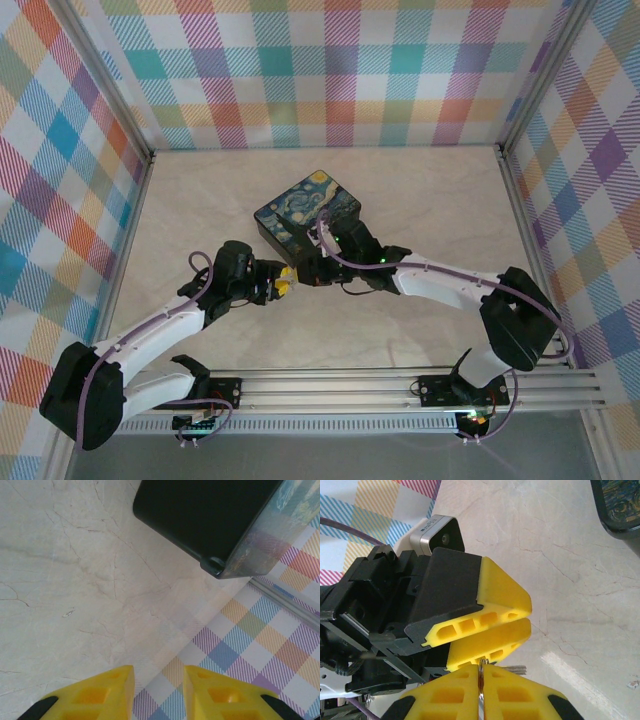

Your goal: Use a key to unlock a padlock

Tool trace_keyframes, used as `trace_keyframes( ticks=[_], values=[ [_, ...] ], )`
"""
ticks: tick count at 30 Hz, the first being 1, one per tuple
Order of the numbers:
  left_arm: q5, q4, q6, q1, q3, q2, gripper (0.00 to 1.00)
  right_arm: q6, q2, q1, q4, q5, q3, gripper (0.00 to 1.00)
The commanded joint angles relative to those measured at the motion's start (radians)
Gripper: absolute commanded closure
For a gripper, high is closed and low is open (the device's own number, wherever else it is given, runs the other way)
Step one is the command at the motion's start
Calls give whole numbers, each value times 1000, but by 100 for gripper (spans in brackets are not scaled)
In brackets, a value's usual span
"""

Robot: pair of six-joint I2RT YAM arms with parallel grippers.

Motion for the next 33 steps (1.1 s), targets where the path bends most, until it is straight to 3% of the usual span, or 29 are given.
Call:
trace_keyframes(
  ticks=[1, 10, 33],
  values=[
    [16, 24, -5, 12, -5, -23, 70, 12, -29, 0, 25, -18, -4, 91],
    [13, 10, 7, 12, 9, -16, 56, 58, -43, -2, 43, -12, 17, 91],
    [25, 68, -35, 20, -10, -22, 67, 18, 49, 18, 56, -13, 77, 91]
  ],
)
